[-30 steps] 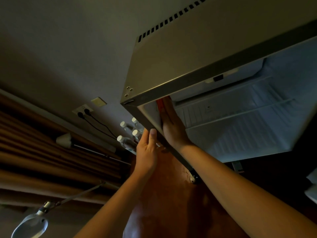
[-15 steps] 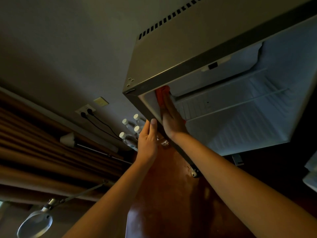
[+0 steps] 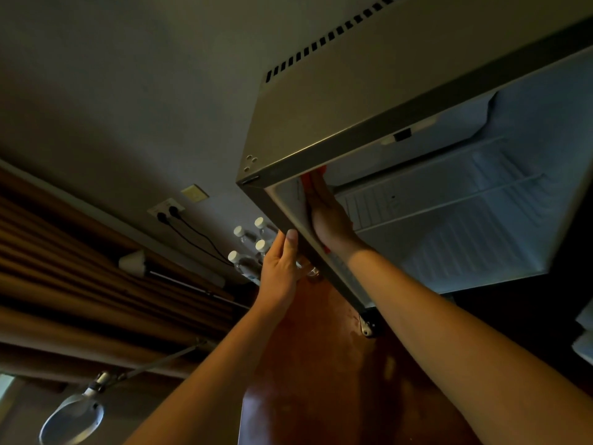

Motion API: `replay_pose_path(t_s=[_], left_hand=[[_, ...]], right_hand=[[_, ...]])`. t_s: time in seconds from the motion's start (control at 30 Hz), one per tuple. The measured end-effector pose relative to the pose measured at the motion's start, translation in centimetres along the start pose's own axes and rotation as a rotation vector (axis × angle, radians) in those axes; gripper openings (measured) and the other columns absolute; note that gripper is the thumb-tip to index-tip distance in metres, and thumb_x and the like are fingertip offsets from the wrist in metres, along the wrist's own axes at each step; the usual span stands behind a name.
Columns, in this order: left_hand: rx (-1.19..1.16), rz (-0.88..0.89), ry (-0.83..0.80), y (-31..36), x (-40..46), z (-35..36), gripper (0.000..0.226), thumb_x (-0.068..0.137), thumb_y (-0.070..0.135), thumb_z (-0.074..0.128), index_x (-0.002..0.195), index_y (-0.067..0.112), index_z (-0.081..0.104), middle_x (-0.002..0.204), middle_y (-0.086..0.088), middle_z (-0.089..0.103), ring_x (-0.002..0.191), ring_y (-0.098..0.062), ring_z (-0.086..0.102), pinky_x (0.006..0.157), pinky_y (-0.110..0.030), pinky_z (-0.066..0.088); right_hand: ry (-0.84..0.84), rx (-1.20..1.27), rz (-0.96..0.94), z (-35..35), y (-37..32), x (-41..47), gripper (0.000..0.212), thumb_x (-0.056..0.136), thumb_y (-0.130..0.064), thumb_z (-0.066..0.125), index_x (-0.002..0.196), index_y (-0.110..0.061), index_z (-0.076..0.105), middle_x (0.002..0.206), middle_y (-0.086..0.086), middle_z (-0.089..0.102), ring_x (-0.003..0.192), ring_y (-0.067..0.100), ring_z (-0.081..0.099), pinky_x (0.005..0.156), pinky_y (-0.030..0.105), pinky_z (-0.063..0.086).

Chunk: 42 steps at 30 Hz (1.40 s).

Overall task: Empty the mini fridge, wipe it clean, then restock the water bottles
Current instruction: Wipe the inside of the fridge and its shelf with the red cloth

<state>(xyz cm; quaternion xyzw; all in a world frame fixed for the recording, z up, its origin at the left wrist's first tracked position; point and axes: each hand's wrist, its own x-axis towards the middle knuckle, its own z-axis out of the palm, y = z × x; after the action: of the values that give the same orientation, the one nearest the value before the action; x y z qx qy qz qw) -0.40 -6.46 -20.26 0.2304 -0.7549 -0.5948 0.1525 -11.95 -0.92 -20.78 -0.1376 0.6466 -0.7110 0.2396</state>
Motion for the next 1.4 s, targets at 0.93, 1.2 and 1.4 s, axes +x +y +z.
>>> replay_pose_path(t_s=[0.93,1.2,1.4], left_hand=[[0.039,0.007,0.011,-0.1,0.2,-0.1,0.044,0.092,0.043,0.041,0.109,0.006,0.058,0.095,-0.004,0.070,0.083,-0.012,0.070,0.071,-0.026,0.058],[0.016,0.008,0.037,-0.5,0.3,-0.1,0.040,0.093,0.045,0.041,0.114,0.019,0.062,0.108,0.000,0.072,0.101,-0.011,0.069,0.076,-0.030,0.059],[0.011,0.005,0.039,-0.5,0.2,0.0,0.039,0.093,0.046,0.041,0.117,0.023,0.062,0.114,0.002,0.071,0.107,-0.010,0.067,0.079,-0.029,0.059]], right_hand=[[-0.058,0.093,-0.081,-0.4,-0.6,-0.1,0.054,0.100,-0.060,0.028,0.147,-0.035,0.038,0.121,-0.006,0.056,0.107,0.011,0.056,0.086,0.027,0.041],[-0.145,0.081,-0.195,-0.6,2.0,-4.4,0.047,0.106,-0.038,0.031,0.151,-0.047,0.018,0.160,-0.016,0.019,0.144,0.009,0.027,0.102,0.013,0.028],[-0.141,0.000,-0.222,-0.4,2.2,-3.9,0.046,0.105,-0.045,0.027,0.142,-0.060,0.005,0.162,-0.011,0.016,0.146,0.018,0.026,0.117,0.040,0.029]])
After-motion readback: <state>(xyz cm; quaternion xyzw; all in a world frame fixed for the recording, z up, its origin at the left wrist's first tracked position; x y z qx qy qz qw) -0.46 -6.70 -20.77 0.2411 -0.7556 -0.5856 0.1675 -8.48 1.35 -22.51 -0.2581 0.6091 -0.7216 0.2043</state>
